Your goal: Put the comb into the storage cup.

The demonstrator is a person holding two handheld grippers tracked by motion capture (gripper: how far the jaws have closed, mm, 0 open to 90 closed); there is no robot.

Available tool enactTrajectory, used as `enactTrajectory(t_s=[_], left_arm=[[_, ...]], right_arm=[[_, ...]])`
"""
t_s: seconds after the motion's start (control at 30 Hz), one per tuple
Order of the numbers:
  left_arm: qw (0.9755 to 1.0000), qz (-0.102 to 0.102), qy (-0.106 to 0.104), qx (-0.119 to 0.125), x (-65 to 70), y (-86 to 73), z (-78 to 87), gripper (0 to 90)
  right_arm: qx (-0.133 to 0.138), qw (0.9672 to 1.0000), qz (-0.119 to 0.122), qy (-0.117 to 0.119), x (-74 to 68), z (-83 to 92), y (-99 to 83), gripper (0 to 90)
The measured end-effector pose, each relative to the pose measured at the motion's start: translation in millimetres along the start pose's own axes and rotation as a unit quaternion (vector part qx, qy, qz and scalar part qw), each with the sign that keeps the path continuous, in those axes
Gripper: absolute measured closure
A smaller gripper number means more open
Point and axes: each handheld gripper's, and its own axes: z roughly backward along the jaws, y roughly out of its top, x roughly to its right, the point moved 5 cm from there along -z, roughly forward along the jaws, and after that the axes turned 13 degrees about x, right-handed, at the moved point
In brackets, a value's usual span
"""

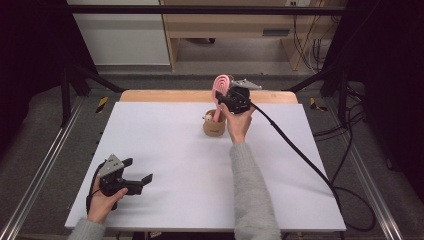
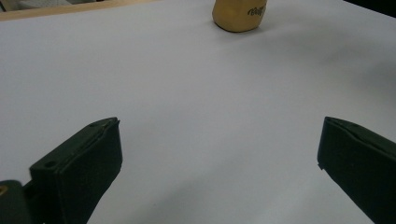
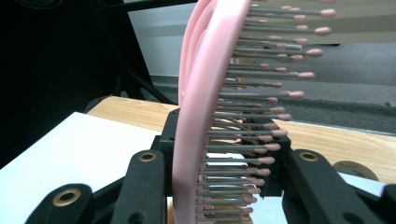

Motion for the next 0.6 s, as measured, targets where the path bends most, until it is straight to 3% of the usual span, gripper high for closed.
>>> enactTrajectory(t_s=[0.6], left_arm=[[1.0, -0.004, -0.001, -0.003, 0.6, -0.3, -0.4, 0.0]], right_arm=[[0.011, 0.9995, -0.027, -0.01, 14.6, 5.5, -7.5, 62.3]])
